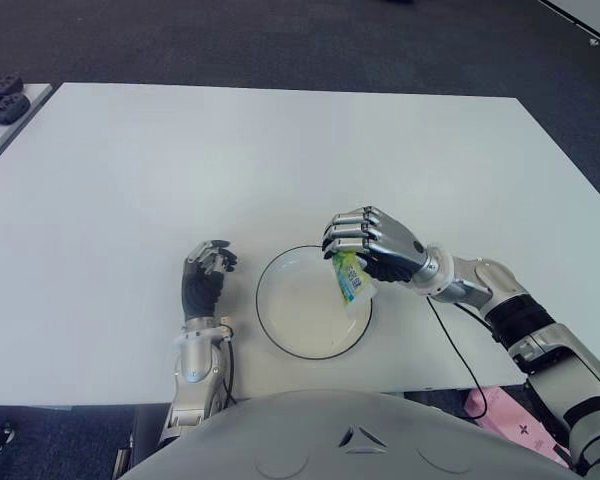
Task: Put the toothpaste on the table into the plate.
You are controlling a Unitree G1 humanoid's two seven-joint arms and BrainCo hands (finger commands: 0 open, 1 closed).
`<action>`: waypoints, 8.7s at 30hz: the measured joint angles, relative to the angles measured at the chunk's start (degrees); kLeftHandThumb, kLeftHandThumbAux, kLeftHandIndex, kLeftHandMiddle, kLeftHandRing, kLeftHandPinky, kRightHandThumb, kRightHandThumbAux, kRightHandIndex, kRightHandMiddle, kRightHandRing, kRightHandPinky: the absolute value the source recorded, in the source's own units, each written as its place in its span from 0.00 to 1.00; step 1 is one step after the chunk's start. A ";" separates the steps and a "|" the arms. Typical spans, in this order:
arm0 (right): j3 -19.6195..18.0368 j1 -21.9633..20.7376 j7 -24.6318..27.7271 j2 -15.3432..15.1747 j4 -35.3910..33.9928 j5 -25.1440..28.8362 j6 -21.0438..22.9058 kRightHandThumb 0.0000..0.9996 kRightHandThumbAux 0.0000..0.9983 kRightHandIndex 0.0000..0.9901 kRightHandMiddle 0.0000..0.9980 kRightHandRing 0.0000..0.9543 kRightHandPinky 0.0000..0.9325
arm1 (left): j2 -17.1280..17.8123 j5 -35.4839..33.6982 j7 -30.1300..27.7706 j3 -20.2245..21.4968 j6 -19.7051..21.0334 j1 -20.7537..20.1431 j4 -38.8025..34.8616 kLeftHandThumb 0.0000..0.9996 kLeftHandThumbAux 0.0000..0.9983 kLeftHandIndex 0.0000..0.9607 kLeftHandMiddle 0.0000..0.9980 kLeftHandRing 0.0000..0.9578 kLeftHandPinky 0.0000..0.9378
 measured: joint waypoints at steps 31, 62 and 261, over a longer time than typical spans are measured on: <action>1.32 2.98 11.98 7.22 11.65 -7.52 -4.32 1.00 0.66 0.50 0.46 0.46 0.51 | 0.00 0.20 0.79 -0.30 2.22 0.05 -1.02 0.70 0.72 0.45 0.57 0.59 0.58; 16.03 -8.09 -9.81 10.10 25.36 -20.27 7.00 1.00 0.67 0.43 0.48 0.50 0.49 | 0.00 -0.23 0.78 -0.32 0.11 0.30 -0.37 0.70 0.72 0.45 0.57 0.59 0.58; -38.40 24.96 37.08 40.41 -3.16 56.14 50.15 0.70 0.73 0.43 0.50 0.50 0.50 | 0.50 -0.85 -1.51 2.07 2.93 -1.76 -0.40 0.70 0.72 0.45 0.57 0.60 0.59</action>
